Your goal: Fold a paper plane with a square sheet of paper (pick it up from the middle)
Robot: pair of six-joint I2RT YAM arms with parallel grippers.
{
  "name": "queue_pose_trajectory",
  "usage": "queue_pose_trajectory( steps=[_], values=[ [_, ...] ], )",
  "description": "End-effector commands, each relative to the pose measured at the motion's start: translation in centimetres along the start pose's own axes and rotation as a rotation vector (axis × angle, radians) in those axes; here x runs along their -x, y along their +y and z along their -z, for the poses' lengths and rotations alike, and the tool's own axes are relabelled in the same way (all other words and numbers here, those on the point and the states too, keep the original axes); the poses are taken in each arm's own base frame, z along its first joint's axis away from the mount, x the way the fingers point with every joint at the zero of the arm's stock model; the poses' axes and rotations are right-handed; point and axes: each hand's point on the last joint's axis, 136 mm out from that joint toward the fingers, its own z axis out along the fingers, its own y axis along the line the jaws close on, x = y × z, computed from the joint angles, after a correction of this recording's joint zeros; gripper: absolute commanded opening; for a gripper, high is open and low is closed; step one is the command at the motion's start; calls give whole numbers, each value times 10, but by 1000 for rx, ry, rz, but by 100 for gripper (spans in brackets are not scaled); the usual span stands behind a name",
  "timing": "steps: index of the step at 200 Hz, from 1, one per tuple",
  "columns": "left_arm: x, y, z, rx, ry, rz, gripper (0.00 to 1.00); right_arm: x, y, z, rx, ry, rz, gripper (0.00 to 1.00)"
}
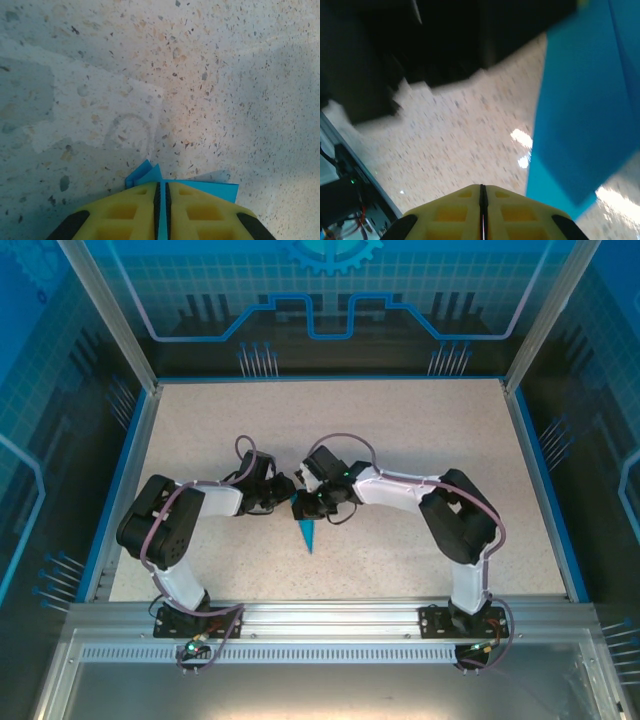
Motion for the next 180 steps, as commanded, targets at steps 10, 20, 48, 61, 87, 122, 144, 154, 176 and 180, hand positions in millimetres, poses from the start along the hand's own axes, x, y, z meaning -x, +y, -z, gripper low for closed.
queue_pose_trajectory(
  steps=[10,20,48,61,87,122,144,154,176,180],
  values=[
    [-19,32,-4,112,47,46,16,-1,-22,-18,-120,43,-24,10],
    [-19,32,-4,112,47,47,16,3,-24,-21,-128,37,-29,10],
    [-20,32,-4,112,49,47,16,5,-30,-33,-140,49,-41,9],
    [-20,32,-5,112,49,48,16,5,-33,-37,-144,56,-44,9],
    [-20,32,-5,112,48,50,16,3,-39,-41,-153,69,-53,9],
    [-20,35,-6,125,48,48,15,-15,-50,-43,-162,109,-72,9],
    [-20,38,-6,140,46,42,15,-31,-52,-42,-134,145,-80,9],
    [-20,39,-6,148,46,42,15,-39,-52,-40,-121,161,-82,9],
    [-19,42,-6,162,43,38,15,-53,-49,-34,-91,190,-76,9],
    [-19,42,-6,165,43,37,15,-55,-49,-33,-87,196,-76,9]
  ],
)
